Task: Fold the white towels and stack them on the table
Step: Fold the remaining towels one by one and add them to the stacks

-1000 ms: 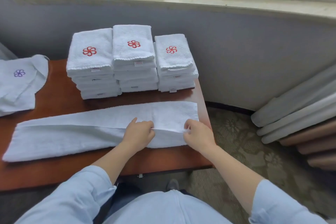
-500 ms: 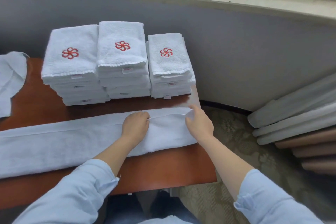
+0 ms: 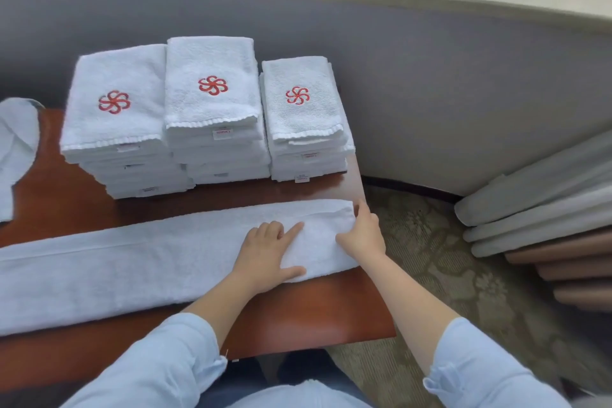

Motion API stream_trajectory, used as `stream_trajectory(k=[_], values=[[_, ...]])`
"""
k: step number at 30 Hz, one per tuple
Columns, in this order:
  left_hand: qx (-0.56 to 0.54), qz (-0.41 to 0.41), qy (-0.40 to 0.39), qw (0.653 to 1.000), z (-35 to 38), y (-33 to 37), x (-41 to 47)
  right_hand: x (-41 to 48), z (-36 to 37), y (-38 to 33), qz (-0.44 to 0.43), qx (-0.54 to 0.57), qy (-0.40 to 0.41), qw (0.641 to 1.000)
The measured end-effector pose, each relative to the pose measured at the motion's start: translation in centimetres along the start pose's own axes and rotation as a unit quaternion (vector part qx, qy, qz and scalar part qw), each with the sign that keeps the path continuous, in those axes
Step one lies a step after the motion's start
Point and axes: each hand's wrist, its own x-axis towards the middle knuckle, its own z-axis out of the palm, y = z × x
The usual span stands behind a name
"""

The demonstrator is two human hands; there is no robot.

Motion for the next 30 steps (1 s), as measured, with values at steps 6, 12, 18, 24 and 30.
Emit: stream_trajectory(k=[6,12,18,24,30], values=[[-0.003,-0.019,-0.070,0.997,-1.4,0.6,1.3,0.7,-0.4,-0.4,0.071,0.184,-0.043,0.979],[-0.094,-0.030,-0.088,0.991,-2.1,0.4,0.8,-0.2,-1.1,-1.6,0.158,0.242,-0.090,0.953],[-0.320,-0.042,-0.103,0.941,-3.4,1.6,0.0,-1.0,-1.0,-1.8,0.001,0.129,-0.062,0.990],[-0.539,-0.082,-0.104,0.832,-5.4,1.9,-0.9,-2.7,-1.1,-4.8,-0.103,-0.114,0.015,0.988],[-0.657,-0.132,-0.076,0.739,-7.2,-0.1,-2.6,-4.6,-0.7,-8.5,-0.238,-0.220,0.022,0.946]])
